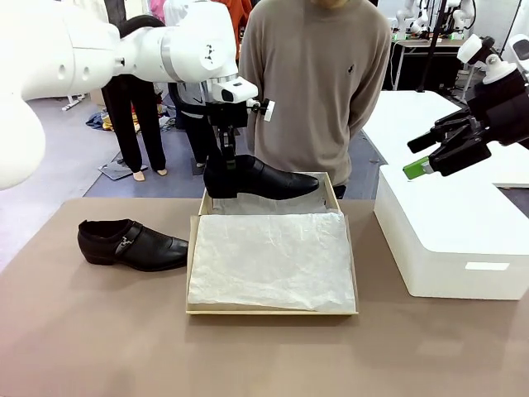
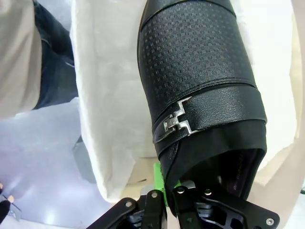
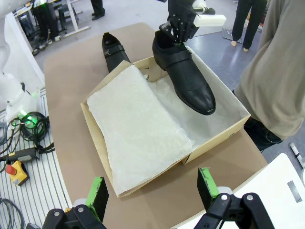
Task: Pack the shoes into the box.
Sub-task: Place one shoe of the Shoes into the Shoes Box.
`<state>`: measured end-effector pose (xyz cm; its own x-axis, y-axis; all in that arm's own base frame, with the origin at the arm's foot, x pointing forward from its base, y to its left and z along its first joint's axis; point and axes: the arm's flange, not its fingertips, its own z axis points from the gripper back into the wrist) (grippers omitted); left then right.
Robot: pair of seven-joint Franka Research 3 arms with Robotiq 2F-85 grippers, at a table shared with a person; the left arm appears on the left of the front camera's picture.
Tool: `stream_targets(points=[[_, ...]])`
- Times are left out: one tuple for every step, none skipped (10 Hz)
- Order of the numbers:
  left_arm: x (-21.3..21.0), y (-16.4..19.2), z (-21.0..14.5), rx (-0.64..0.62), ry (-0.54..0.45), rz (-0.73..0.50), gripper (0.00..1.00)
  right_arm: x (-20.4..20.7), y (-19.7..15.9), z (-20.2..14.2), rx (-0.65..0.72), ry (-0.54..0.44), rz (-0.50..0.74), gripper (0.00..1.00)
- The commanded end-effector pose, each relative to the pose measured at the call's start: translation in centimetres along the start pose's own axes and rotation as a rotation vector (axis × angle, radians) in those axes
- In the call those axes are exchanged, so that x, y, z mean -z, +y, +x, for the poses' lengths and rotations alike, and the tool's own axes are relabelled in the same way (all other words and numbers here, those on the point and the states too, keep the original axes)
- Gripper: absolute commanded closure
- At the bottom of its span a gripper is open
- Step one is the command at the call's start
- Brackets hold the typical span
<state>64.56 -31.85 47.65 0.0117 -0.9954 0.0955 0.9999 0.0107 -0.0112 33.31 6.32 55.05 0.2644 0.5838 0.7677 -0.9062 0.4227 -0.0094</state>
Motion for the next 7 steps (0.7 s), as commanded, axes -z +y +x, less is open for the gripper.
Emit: stream_targets(points=[[-0.2, 1.3, 0.6, 0.034, 0.004, 0.043, 1.00, 0.0, -0.4, 0.1, -0.023, -0.032, 0.017, 0.00], [0.5, 1.5, 0.9, 0.055, 0.012, 0.038, 1.00, 0.0, -0.4, 0.1, -0.023, -0.032, 0.017, 0.00], [1.1, 1.7, 1.3, 0.062, 0.013, 0.024, 1.00, 0.0, -0.4, 0.1, -0.023, -0.032, 0.017, 0.00], [1.7, 1.9, 1.5, 0.063, 0.010, 0.014, 1.00, 0.0, -0.4, 0.1, -0.023, -0.032, 0.017, 0.00], [2.2, 2.0, 1.6, 0.062, 0.019, 0.008, 1.00, 0.0, -0.4, 0.1, -0.023, -0.032, 0.017, 0.00], [2.7, 2.2, 1.5, 0.060, 0.025, 0.000, 1.00, 0.0, -0.4, 0.1, -0.023, -0.032, 0.017, 0.00], [3.3, 2.4, 1.4, 0.050, 0.026, -0.006, 1.00, 0.0, -0.4, 0.1, -0.023, -0.032, 0.017, 0.00]])
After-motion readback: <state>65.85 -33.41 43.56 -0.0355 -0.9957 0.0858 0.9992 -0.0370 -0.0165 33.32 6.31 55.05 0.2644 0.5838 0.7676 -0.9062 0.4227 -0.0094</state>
